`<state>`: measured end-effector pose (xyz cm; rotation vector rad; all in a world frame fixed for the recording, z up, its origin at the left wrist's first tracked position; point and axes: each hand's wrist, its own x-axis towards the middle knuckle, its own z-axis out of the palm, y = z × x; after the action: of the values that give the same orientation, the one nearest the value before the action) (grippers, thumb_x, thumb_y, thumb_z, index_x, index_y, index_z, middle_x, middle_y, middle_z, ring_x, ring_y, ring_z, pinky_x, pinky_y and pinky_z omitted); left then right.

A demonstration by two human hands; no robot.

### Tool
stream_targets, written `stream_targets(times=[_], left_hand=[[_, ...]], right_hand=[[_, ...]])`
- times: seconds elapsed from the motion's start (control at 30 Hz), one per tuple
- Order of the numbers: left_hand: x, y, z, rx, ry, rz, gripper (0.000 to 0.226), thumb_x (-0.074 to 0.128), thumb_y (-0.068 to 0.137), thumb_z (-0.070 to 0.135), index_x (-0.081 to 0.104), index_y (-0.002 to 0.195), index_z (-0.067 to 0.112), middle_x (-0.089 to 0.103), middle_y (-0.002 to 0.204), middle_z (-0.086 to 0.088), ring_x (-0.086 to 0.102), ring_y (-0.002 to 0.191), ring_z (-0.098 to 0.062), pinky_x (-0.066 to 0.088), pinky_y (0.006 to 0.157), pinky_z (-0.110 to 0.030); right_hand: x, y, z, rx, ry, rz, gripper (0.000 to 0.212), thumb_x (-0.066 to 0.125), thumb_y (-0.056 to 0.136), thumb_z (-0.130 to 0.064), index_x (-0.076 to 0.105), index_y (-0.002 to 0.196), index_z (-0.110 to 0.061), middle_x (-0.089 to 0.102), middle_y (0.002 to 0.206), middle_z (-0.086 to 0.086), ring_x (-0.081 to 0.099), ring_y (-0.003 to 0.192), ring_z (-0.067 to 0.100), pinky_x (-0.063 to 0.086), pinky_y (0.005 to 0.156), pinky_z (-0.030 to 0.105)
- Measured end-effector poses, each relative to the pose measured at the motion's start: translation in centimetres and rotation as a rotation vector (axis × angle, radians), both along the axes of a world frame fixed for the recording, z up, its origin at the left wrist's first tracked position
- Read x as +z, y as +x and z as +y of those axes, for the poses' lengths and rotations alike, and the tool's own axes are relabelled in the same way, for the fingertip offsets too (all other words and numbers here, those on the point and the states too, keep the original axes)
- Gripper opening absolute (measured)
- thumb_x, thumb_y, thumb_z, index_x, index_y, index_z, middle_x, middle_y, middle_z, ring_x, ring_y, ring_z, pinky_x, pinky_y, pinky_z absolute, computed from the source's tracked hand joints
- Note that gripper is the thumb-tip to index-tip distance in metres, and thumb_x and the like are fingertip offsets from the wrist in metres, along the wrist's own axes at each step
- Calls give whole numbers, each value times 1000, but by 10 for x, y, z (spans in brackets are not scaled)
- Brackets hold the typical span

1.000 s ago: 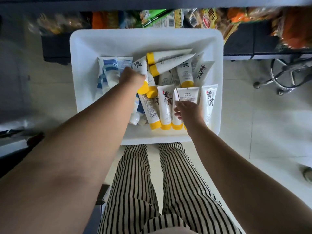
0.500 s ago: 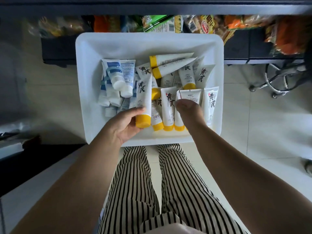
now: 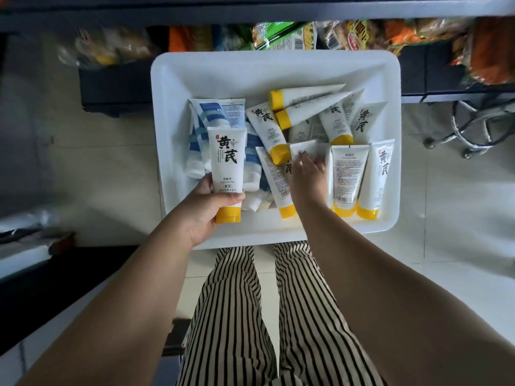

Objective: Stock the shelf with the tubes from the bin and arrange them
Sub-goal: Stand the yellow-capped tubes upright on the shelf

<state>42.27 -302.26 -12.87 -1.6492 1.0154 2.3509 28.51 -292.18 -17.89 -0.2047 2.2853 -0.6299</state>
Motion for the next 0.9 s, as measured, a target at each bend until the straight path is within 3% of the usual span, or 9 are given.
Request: stream_targets(times=[0.13,0.23,0.37,0.47,0.57,0.63,0.77,0.9], left_hand=[[-4,13,-7,23,-30,18,51,52,77,-17,42,113,19,61,89,-2,59,77,-14,47,62,-26],[-4,18,-9,68,-22,42,54,52,73,-18,41,113,17,62,91,-6,62,76,-18,51,58,-26],[3,22,-12,107,-20,109,20,49,87,-1,48,94,18,59,77,-4,64,54,-9,52,47,-19],[4,26,-15,126,-67,97,7,51,91,20,50,96,25,63,82,3,67,60,-6,54,52,-20],[8,29,-17,122,-125,94,9,51,91,21,51,99,24,63,88,5,67,64,-2,52,52,-18],[16,29,-15,117,-145,105,9,51,91,18,54,98,21,65,85,5,67,63,-2,52,53,-18],[34,24,-9,100,-154,140,10,49,91,13,58,94,16,64,74,2,63,67,-13,53,53,-21],[60,18,0,221,-149,108,14,49,91,18,54,103,13,58,79,-5,59,64,-15,52,51,-22]], right_hand=[[4,-12,5,-37,35,-46,37,49,93,-31,52,128,-19,57,127,7,51,118,28,40,89,30],[4,-19,3,-39,12,-57,44,65,83,-29,50,121,-14,60,115,6,56,104,27,38,76,27],[3,-24,-3,102,83,-100,64,75,75,-31,45,127,-10,55,122,8,52,109,25,41,82,29],[3,-21,-4,57,68,-118,75,79,71,-29,38,130,-8,50,116,5,50,107,22,43,85,31],[8,-18,3,-17,29,-52,61,76,74,-30,43,121,-10,49,101,2,48,92,18,37,74,28],[13,-16,14,27,22,45,42,68,81,-32,53,113,-9,58,95,6,54,89,22,34,69,27],[22,-13,34,21,-83,82,28,60,87,-28,64,101,-3,65,88,14,59,83,28,33,60,26],[54,-20,41,-115,-255,13,16,65,85,-24,60,79,-9,56,62,-1,51,58,13,38,56,25]])
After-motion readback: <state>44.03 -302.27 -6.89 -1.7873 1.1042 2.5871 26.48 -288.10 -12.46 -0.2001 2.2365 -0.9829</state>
